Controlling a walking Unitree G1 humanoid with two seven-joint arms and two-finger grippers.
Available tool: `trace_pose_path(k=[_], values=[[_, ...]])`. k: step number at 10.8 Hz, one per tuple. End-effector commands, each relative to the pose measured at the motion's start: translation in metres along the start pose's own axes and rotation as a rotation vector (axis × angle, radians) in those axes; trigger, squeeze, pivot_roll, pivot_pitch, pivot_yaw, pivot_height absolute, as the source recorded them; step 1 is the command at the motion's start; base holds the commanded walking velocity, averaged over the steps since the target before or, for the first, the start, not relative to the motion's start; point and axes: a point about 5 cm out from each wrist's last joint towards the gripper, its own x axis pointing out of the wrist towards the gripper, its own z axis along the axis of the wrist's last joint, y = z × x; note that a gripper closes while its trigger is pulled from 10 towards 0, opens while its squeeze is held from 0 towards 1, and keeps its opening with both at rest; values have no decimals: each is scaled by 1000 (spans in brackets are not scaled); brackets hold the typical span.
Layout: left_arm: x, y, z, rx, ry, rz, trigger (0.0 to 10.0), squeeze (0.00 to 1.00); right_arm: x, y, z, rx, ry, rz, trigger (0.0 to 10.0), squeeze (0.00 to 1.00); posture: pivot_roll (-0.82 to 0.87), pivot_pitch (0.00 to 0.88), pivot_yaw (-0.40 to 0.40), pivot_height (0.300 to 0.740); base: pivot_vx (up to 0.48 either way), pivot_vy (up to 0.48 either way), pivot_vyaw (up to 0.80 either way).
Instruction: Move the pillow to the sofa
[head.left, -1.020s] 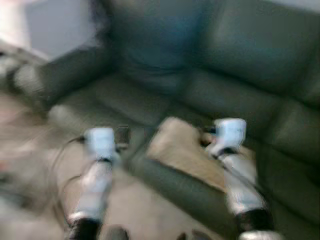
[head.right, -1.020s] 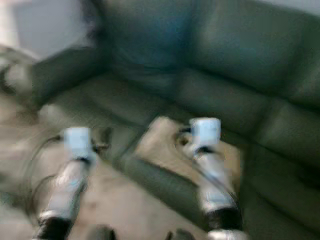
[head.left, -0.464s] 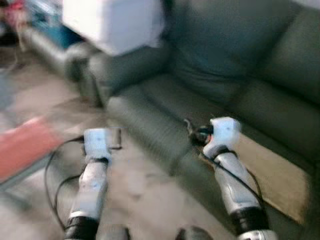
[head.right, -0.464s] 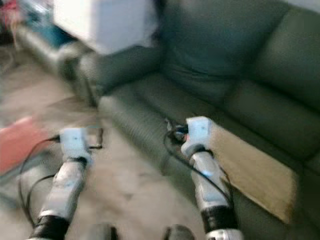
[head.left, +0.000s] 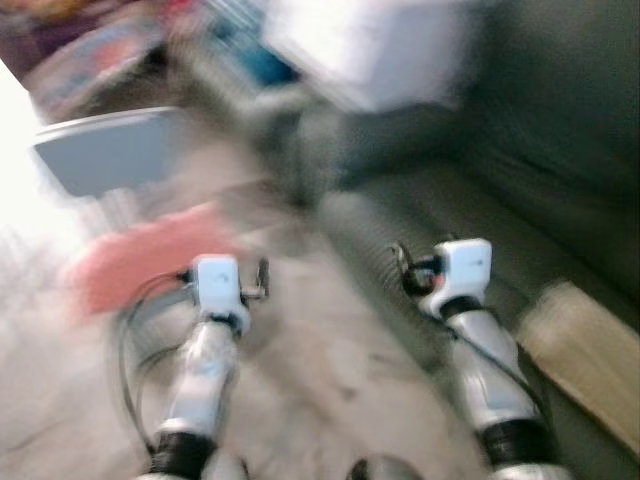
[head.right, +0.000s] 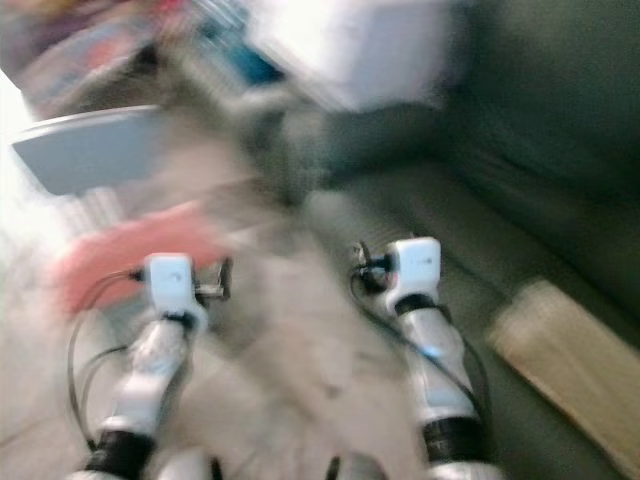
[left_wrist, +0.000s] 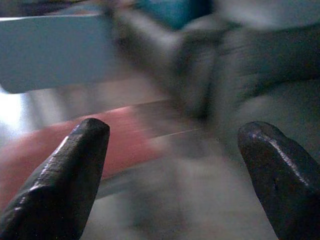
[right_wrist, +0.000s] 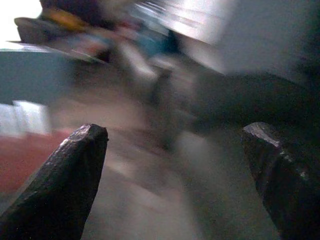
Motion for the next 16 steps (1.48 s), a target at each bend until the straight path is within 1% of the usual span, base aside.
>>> trace_pose_path(k=[1,3,4,5,7,9,15,16], values=[[-1,-10,0,-9,-2,-16,10000,0,-3,-11,-2,-16,13,-27,10000,0,-75,68,-59,740,0,0,669],[-1,-9,3,5,-33,-20,10000,0,-3,-12,-2,-9,16,-41,10000,0,-75,70,-56,740,0,0,213],[-3,-8,2,-5,-34,-25,10000,0,-4,-16,-4,-36,28,-71,10000,0,-74,72,-58,740,0,0,0],[-4,-7,2,-3,-37,-29,10000,0,-5,-16,-5,-21,28,-67,10000,0,-73,73,-59,740,0,0,0],[-4,-7,3,8,-55,-37,10000,0,-3,-10,-3,-24,20,-35,10000,0,-69,71,-62,740,0,0,0],[-3,-7,5,5,-63,-44,10000,0,0,-7,-2,-17,10,-20,10000,0,-63,69,-62,740,317,0,541],[-2,-6,6,-1,-68,-43,10000,0,-3,-4,-7,-29,25,-5,10000,0,-55,79,-67,740,404,0,0],[-2,-7,7,-10,-67,-38,10000,0,-3,-4,-6,-33,23,-4,10000,0,-58,80,-67,740,398,270,800]])
